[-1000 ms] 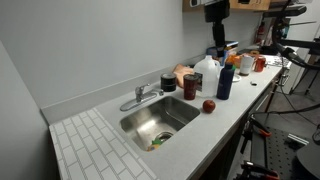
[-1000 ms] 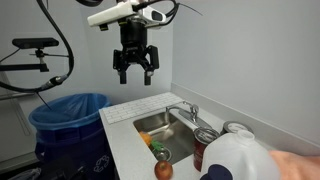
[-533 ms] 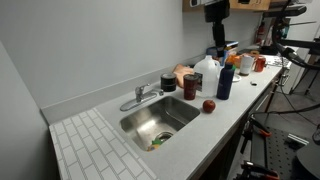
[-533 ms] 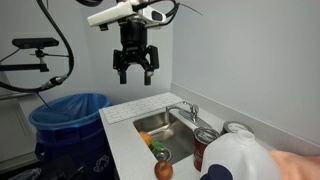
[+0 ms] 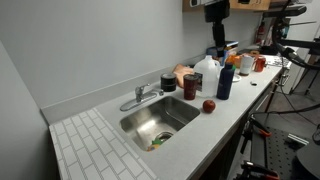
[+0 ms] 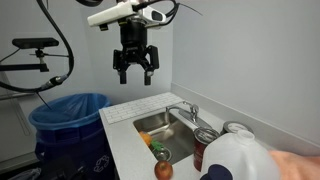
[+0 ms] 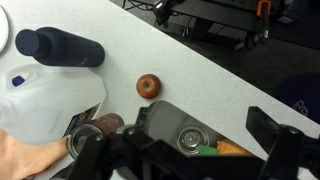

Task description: Turn the tap to the left

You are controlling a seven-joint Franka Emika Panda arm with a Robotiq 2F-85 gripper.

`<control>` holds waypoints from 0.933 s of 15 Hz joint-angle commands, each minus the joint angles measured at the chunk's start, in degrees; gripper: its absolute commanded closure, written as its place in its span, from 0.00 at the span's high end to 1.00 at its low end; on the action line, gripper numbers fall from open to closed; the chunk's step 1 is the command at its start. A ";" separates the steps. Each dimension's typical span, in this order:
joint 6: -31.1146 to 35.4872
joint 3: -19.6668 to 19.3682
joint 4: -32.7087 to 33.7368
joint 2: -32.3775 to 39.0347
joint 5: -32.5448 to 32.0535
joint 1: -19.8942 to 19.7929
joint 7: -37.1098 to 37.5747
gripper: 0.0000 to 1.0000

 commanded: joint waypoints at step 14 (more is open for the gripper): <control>10.28 -3.38 12.98 13.08 1.52 0.13 -5.52 1.00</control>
